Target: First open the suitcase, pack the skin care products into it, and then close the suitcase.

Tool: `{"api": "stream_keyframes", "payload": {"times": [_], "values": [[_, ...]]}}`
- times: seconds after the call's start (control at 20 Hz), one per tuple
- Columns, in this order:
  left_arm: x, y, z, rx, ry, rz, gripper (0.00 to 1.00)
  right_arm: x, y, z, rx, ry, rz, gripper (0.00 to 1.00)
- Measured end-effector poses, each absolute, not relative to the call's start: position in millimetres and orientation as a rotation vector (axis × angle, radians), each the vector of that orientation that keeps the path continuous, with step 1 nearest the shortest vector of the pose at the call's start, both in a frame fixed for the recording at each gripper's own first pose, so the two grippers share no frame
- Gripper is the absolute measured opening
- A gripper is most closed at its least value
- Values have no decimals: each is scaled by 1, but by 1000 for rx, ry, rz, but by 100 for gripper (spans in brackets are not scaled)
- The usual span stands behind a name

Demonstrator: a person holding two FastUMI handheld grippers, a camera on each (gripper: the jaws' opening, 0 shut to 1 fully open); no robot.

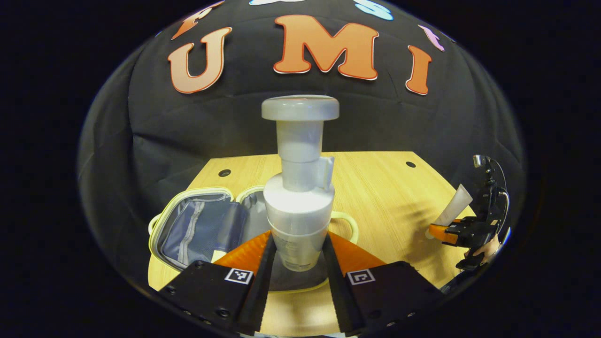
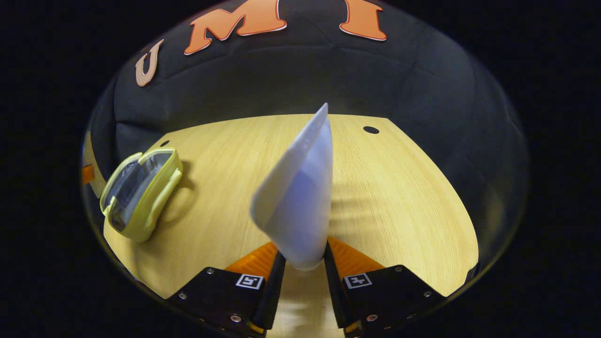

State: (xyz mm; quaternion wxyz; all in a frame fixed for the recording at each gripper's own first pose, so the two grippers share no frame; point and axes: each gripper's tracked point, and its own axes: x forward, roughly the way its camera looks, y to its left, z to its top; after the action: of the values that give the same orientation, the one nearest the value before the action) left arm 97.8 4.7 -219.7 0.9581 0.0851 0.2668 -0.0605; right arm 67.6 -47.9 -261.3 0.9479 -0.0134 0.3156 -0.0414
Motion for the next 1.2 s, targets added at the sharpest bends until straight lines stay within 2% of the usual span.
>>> {"api": "stream_keyframes", "payload": {"times": [0.25, 0.5, 0.95, 1.0, 1.2], "values": [[100, 49, -213, 220, 730, -215, 58, 52, -1, -238, 67, 655, -77, 48], [124, 81, -244, 240, 917, -289, 59, 32, 34, -220, 141, 633, -86, 48], [149, 101, -364, 207, 1234, -247, 59, 1, 20, -193, 202, 600, -191, 48], [157, 97, -366, 212, 1206, -256, 60, -3, 16, -192, 201, 600, -198, 48], [165, 89, -383, 210, 1259, -251, 59, -7, 10, -192, 187, 618, -210, 48]]}}
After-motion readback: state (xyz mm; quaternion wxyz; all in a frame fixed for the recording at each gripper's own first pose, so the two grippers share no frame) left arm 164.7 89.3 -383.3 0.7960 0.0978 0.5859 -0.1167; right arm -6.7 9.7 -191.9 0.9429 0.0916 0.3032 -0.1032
